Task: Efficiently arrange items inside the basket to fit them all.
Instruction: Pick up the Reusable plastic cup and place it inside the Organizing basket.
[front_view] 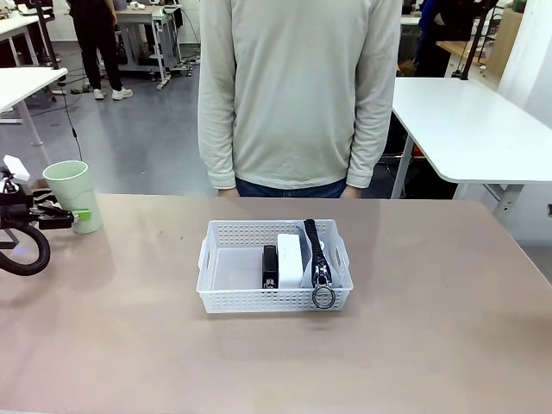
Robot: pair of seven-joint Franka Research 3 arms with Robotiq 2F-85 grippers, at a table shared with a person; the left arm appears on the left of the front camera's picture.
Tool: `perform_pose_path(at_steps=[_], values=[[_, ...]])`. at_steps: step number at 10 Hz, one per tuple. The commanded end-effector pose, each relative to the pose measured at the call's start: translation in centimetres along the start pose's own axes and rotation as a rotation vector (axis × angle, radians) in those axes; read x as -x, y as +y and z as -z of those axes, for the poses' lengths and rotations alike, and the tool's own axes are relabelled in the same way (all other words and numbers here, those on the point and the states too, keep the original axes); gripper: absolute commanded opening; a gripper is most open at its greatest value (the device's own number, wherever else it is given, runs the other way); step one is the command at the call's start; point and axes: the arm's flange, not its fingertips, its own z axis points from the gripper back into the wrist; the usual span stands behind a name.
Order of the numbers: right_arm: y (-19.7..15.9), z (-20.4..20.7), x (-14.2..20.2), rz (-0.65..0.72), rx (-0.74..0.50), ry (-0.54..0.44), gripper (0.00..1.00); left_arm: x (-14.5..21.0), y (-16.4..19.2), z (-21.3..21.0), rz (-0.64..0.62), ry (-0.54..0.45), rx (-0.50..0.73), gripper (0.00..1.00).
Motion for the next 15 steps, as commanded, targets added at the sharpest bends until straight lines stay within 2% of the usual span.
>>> perform_pose_path(at_steps=[1,8,9,10,11,12,13,15], values=[[0.3,0.0,-0.2,-0.007,-0.014,-0.007,1.00,-0.6,-0.5,-0.4,0.029,-0.054,-0.009,1.00],[0.3,0.0,-0.2,-0.007,-0.014,-0.007,1.00,-2.0,-0.4,-1.0,0.004,-0.139,0.006,1.00],[0.3,0.0,-0.2,-0.007,-0.014,-0.007,1.00,-2.0,-0.5,-1.1,0.016,-0.131,0.010,0.42],[0.3,0.0,-0.2,-0.007,-0.014,-0.007,1.00,-2.0,-0.5,-1.2,0.013,-0.131,0.009,0.42],[0.3,0.0,-0.2,-0.007,-0.014,-0.007,1.00,-2.0,-0.5,-1.3,0.018,-0.131,0.006,0.00],[0.3,0.0,-0.2,-0.007,-0.014,-0.007,1.00,-2.0,-0.6,-1.4,0.019,-0.133,0.006,0.37],[0.3,0.0,-0.2,-0.007,-0.014,-0.007,1.00,-2.0,-0.7,-1.6,0.012,-0.138,0.022,0.00],[0.3,0.0,-0.2,-0.007,-0.014,-0.007,1.00,-2.5,-1.3,-2.5,0.004,-0.146,0.046,0.00]])
